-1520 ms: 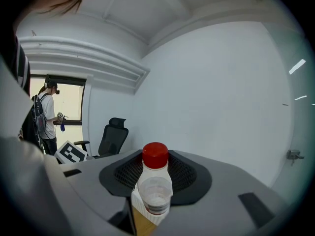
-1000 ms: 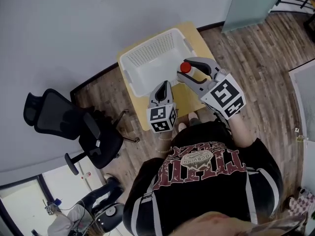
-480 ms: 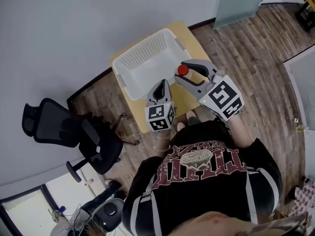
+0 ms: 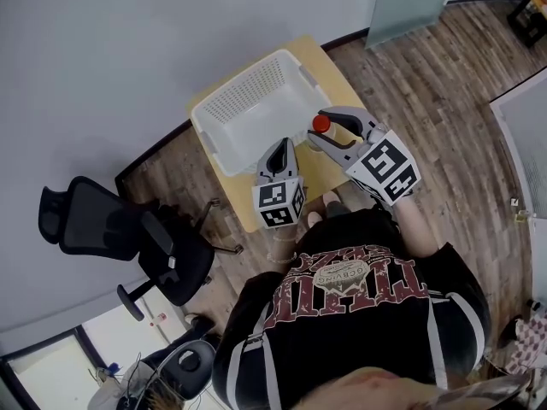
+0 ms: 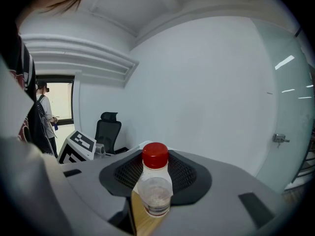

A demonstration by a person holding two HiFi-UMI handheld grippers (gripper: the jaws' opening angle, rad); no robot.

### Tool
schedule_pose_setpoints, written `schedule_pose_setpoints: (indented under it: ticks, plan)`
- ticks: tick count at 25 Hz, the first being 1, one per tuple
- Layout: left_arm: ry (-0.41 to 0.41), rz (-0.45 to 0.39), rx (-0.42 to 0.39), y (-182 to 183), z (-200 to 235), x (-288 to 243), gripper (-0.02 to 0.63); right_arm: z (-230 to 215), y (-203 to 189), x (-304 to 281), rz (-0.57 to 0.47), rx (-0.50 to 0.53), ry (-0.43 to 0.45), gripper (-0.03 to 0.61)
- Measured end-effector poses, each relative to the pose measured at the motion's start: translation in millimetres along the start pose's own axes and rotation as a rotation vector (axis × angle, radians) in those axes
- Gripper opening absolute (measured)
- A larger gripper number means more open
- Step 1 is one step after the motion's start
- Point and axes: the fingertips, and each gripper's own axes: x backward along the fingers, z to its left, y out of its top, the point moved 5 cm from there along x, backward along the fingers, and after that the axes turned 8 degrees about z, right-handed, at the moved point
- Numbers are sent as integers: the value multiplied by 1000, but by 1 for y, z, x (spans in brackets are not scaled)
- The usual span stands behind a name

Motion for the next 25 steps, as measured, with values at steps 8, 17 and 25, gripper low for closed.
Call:
schedule_pose_setpoints:
  ticks: [8,17,25]
  plan:
    - [7,12,2,-4,6,1,28,-3,-12,-15,31,2,-7,166]
    - [14,13,4,-5,7,3,28,-2,-30,-30,43,-14,13,166]
    - [19,14,14,-8,8,5,28,-7,-50,-47,71,-39,2,166]
